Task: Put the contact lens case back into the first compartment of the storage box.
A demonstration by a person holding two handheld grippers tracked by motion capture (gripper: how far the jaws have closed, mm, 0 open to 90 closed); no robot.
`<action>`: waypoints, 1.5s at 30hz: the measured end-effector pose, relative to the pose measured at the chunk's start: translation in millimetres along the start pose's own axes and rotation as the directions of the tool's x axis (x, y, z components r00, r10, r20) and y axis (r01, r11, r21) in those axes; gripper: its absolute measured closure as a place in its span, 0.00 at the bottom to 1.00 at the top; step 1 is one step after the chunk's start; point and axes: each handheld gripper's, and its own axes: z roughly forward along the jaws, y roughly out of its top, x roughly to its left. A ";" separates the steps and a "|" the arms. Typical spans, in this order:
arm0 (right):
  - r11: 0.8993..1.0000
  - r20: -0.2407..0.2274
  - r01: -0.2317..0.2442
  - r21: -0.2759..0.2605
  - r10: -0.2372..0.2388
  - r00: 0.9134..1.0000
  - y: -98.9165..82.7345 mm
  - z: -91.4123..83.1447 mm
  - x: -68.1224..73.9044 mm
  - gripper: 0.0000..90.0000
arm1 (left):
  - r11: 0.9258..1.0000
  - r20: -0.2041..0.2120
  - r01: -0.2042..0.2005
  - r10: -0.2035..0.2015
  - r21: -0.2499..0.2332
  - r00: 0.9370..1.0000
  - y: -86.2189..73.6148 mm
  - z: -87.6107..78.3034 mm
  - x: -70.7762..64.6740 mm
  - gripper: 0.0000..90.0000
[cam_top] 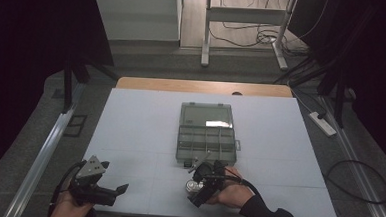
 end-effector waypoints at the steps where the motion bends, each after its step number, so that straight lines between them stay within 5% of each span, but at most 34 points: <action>1: 1.000 0.003 0.000 0.008 0.000 1.000 0.3 1.2 0.1 0.00 | 1.000 0.000 0.000 0.000 0.000 1.000 0.0 0.0 0.0 0.03; 11: 0.997 0.040 0.032 0.072 -0.035 0.999 -0.6 15.8 -1.5 0.00 | 1.000 -0.001 -0.005 0.005 0.001 1.000 0.0 0.0 -0.4 0.03; 17: 0.997 0.021 0.057 0.053 -0.058 0.998 -1.1 13.3 -1.4 0.08 | 1.000 -0.003 -0.007 0.007 0.002 1.000 0.0 0.1 -0.8 0.03; 23: 0.993 -0.009 0.112 0.029 -0.112 0.994 -1.1 6.9 -0.6 0.34 | 1.000 -0.003 -0.009 0.009 0.004 1.000 0.2 0.4 -1.1 0.03; 24: 0.992 -0.018 0.121 0.024 -0.120 0.993 -0.8 4.9 -2.0 0.46 | 1.000 -0.003 -0.010 0.010 0.004 1.000 0.2 0.4 -1.1 0.03; 27: 0.991 -0.016 0.130 0.023 -0.129 0.991 -0.7 3.6 -2.6 0.53 | 1.000 -0.003 -0.009 0.009 0.005 1.000 0.3 0.5 -1.1 0.04; 45: 0.995 -0.025 0.100 0.006 -0.100 0.995 2.1 -1.8 0.8 0.54 | 1.000 -0.002 -0.007 0.007 0.002 1.000 0.0 0.0 -0.6 0.04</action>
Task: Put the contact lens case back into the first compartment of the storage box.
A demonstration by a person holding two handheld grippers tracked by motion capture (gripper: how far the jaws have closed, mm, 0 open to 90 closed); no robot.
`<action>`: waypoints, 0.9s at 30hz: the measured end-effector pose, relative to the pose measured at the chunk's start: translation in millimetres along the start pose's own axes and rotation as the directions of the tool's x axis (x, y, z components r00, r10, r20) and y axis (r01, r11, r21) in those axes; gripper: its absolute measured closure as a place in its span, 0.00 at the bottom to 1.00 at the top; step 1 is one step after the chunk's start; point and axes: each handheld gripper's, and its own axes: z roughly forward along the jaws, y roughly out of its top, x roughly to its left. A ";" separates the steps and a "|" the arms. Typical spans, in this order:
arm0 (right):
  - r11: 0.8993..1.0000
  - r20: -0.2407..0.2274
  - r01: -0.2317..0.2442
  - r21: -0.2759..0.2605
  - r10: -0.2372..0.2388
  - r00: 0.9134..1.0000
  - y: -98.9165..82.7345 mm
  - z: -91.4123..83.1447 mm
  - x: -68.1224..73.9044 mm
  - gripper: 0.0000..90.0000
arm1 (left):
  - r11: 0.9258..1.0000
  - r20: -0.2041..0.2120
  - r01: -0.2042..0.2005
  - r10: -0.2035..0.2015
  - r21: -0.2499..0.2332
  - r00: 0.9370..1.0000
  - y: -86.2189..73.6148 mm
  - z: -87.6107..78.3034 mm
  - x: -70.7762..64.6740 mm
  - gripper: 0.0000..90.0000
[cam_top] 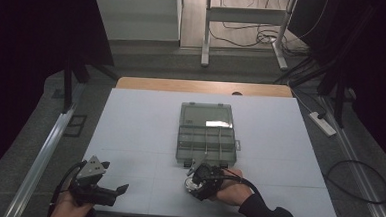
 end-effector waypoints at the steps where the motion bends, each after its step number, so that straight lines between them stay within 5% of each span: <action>1: 1.000 -0.003 0.001 -0.008 -0.001 1.000 0.7 -1.4 -0.1 0.54 | 1.000 0.000 0.000 0.000 0.000 1.000 0.0 0.0 0.0 0.04; 27: 0.983 0.002 -0.104 -0.149 0.105 0.994 8.4 -33.6 -13.7 0.54 | 1.000 0.013 0.003 -0.003 -0.006 1.000 -0.3 -0.5 1.0 0.04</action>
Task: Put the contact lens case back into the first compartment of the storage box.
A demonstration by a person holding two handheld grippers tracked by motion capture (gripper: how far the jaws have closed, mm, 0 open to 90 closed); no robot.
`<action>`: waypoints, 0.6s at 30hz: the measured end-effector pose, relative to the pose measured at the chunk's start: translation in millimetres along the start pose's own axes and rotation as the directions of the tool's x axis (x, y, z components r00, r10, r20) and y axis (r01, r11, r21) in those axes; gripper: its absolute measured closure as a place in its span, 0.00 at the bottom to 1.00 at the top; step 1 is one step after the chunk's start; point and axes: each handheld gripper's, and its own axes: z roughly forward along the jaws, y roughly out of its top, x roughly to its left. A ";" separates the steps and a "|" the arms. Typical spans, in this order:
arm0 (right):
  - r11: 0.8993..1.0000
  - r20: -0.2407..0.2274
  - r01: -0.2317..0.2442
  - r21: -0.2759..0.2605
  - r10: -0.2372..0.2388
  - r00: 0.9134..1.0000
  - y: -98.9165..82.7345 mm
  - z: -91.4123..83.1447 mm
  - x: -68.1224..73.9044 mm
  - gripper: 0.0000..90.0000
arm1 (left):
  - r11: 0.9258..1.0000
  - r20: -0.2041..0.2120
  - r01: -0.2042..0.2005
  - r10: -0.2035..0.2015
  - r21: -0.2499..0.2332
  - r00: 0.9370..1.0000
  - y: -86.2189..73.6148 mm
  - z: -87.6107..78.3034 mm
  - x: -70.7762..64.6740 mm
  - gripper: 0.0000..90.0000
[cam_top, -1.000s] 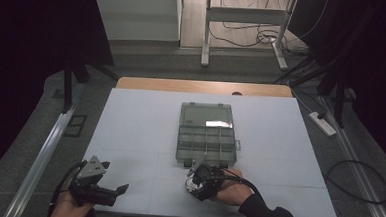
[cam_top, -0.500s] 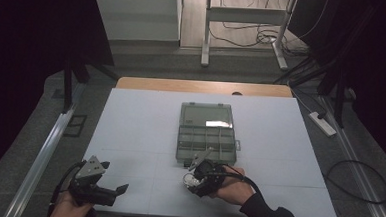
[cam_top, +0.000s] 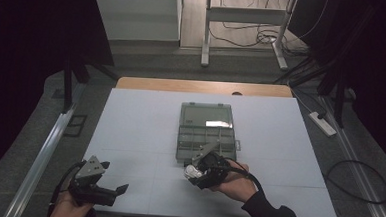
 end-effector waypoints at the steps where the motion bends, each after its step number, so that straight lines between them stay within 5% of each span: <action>1: 1.000 0.004 -0.004 -0.005 0.004 1.000 0.5 -0.6 -0.9 0.54 | 1.000 0.000 0.000 0.000 0.000 1.000 0.0 0.0 -0.1 0.04; 18: 0.996 0.032 -0.072 -0.058 0.074 0.997 17.5 -2.5 -22.2 0.54 | 1.000 -0.001 0.000 0.000 0.000 1.000 0.0 0.0 -0.1 0.04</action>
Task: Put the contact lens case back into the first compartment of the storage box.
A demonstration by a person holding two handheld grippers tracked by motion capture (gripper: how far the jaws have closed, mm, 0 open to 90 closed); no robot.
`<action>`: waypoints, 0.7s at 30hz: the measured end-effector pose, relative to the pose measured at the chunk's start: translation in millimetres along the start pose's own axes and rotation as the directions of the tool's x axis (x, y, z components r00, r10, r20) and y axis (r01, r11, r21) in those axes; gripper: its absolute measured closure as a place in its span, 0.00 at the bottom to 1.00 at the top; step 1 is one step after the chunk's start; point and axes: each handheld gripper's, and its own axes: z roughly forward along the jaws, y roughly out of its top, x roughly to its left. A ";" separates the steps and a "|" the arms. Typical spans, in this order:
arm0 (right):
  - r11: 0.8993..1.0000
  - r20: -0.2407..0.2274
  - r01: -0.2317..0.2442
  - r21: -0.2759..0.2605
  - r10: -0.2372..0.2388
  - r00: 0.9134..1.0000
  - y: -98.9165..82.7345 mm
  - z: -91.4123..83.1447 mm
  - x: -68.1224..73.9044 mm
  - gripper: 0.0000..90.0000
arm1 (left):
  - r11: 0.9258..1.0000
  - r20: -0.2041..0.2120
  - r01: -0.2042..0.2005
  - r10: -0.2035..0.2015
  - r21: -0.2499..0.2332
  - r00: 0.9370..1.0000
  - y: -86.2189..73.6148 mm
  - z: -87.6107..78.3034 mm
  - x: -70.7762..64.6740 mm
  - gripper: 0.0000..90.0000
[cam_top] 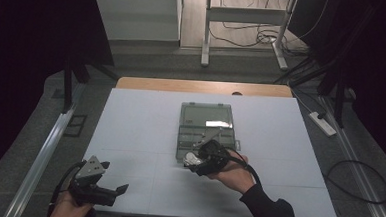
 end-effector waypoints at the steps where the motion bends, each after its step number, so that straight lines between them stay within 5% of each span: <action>1: 1.000 0.005 -0.008 -0.008 0.008 1.000 2.6 0.7 -3.1 0.54 | 1.000 0.000 0.000 0.000 0.000 1.000 0.0 0.0 0.1 0.04; 21: 0.997 0.056 -0.061 -0.051 0.064 0.996 28.1 14.5 -24.4 0.54 | 1.000 -0.001 0.001 -0.001 0.000 1.000 -0.1 0.0 0.2 0.04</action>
